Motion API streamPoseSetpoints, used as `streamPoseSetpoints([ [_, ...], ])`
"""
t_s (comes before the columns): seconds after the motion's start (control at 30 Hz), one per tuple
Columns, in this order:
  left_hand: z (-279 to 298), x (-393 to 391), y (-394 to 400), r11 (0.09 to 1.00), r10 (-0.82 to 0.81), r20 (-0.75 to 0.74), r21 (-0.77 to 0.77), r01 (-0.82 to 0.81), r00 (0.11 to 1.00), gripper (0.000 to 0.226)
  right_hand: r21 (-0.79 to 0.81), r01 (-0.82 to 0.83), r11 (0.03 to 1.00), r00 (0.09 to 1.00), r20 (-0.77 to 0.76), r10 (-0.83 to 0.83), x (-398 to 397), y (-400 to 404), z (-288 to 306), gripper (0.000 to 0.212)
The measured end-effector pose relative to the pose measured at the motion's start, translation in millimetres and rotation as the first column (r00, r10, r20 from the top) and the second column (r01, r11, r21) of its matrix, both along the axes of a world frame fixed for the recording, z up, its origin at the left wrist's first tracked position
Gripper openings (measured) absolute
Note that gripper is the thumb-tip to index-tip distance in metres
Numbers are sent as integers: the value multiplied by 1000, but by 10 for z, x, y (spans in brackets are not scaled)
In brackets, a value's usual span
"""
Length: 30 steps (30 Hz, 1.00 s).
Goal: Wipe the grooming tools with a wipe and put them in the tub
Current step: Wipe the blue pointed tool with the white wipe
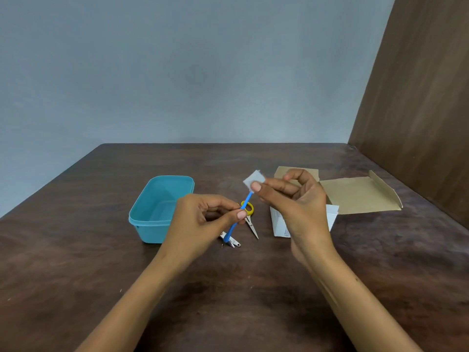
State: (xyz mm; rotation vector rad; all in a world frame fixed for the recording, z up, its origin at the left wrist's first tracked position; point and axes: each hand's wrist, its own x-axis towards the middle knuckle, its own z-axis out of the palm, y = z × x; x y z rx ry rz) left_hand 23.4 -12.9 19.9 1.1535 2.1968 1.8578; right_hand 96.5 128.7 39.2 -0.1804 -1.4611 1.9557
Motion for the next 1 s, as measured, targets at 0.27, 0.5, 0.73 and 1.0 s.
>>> streamPoseSetpoints([
  [0.27, 19, -14, -24, 1000, -4, -13, 1, 4, 1000, 13, 71, -50, 996, 998, 48, 47, 0, -35, -41, 45],
  [0.5, 47, -5, -29, 998, -64, 32, 20, 63, 997, 15, -92, -71, 993, 997, 14, 73, 1, -14, -33, 44],
  [0.73, 73, 1, -49, 993, -114, 111, -16, 116, 987, 23, -38, -130, 991, 987, 85, 133, -5, -29, -30, 48],
  [1.0, 161, 41, -85, 982, -185, 271, 10, 189, 945, 25, -213, -204, 955, 978, -8, 208, 18, -5, 2, 44],
])
